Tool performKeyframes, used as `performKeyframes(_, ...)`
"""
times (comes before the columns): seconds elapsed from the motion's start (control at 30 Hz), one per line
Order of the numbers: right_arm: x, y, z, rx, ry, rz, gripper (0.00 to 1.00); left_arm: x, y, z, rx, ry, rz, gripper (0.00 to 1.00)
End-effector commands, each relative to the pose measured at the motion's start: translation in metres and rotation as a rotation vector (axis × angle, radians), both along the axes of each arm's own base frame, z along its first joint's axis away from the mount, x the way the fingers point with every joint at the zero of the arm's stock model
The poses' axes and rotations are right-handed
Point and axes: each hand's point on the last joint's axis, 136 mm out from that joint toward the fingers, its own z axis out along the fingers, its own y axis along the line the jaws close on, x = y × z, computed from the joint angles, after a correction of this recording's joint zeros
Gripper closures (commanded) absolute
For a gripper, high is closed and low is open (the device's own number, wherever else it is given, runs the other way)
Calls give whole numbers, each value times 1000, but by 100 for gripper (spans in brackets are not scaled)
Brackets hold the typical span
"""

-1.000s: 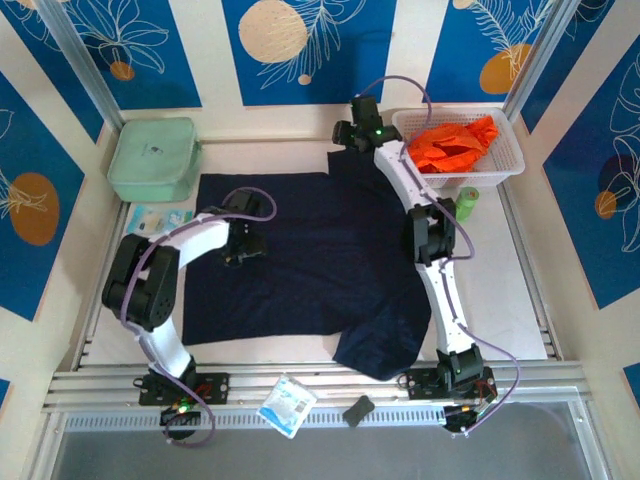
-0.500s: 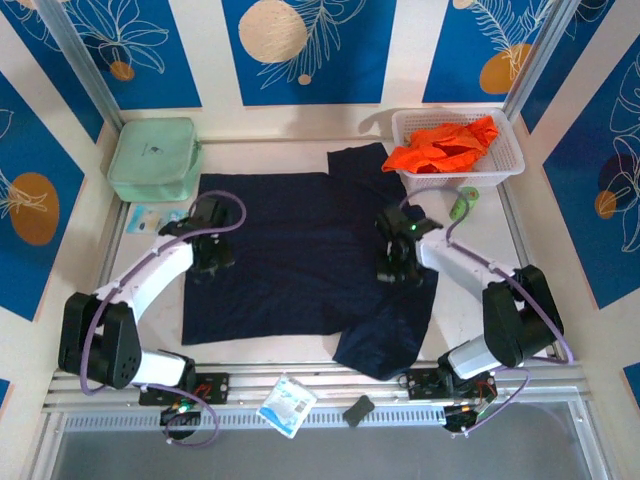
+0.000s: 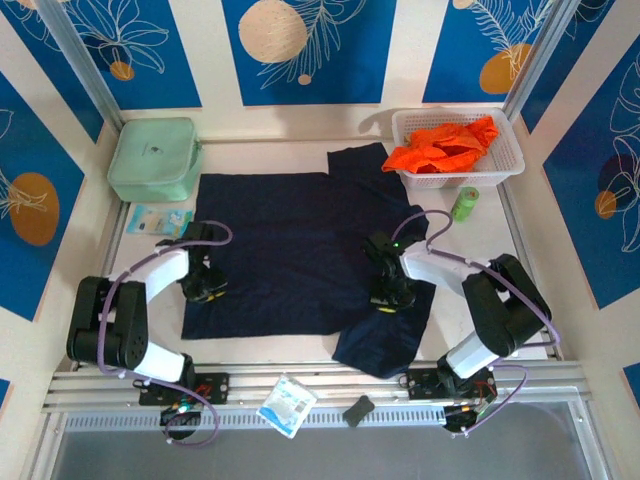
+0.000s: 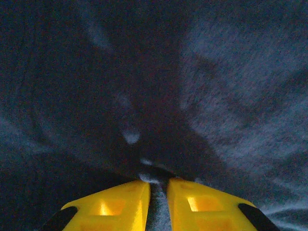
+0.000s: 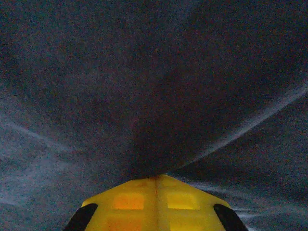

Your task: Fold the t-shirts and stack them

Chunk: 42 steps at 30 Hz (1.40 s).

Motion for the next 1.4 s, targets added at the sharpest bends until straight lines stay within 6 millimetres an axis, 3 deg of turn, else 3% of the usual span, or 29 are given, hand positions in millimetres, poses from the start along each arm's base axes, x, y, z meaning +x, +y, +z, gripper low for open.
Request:
performKeyframes(0.0, 25, -8, -11, -30, -46, -33, 100, 10, 6, -16, 25, 7, 11, 79)
performKeyframes(0.4, 118, -19, 8, -27, -168, -16, 100, 81, 28, -7, 136, -30, -38, 83)
performKeyframes(0.6, 139, -31, 6, -63, -185, 3, 100, 116, 31, 3, 176, -68, -64, 85)
performKeyframes(0.77, 145, -31, 10, -46, -209, 34, 100, 129, 28, 16, 169, -101, -74, 86)
performKeyframes(0.87, 148, -23, 26, -15, -236, 72, 100, 133, 19, 40, 138, -153, -90, 84)
performKeyframes(1.07, 163, -3, 94, 62, -370, 167, 100, 144, 4, 124, 108, -319, -131, 73)
performKeyframes(1.13, 176, 0, 109, 77, -413, 186, 100, 153, 7, 139, 127, -353, -129, 72)
performKeyframes(1.23, 204, 9, 121, 117, -456, 229, 100, 177, 3, 149, 123, -390, -136, 69)
performKeyframes(1.37, 255, 22, 122, 119, -529, 293, 100, 224, -5, 135, 107, -415, -138, 62)
